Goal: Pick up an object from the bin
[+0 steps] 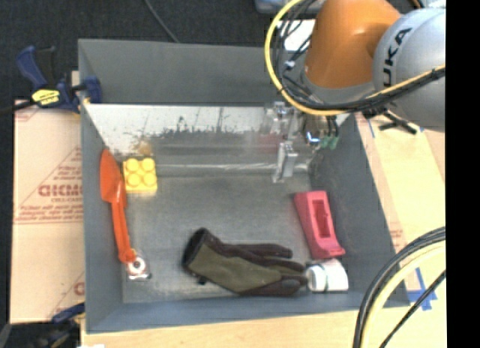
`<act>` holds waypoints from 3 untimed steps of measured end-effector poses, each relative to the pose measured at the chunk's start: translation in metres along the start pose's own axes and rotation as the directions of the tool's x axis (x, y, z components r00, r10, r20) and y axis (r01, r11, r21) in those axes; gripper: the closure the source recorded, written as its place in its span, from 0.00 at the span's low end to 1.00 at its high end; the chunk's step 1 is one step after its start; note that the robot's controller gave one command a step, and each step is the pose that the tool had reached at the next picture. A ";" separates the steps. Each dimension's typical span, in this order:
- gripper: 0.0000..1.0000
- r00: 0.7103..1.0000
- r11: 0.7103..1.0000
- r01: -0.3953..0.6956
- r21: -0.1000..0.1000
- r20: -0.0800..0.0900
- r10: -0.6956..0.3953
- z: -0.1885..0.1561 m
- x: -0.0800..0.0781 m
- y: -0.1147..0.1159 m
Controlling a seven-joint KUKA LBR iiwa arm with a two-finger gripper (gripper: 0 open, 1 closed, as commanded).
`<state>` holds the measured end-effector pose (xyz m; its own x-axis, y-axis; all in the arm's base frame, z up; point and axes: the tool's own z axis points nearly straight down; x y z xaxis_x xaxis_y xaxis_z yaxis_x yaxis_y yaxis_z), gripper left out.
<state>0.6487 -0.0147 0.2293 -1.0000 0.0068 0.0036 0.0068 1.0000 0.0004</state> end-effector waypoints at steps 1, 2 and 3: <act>0.00 1.000 1.000 0.000 0.000 0.009 0.000 -0.005 -0.001 0.000; 0.00 0.976 0.976 0.216 0.003 0.009 -0.216 0.130 0.074 0.003; 0.00 0.999 1.000 -0.024 0.001 0.023 0.024 0.068 0.090 0.017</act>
Offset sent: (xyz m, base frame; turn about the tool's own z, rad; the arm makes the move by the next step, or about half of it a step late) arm -0.0915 0.0052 -0.1593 -0.2618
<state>0.5589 0.0026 0.1612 -0.9993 0.0311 -0.0191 0.0311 0.9995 -0.0006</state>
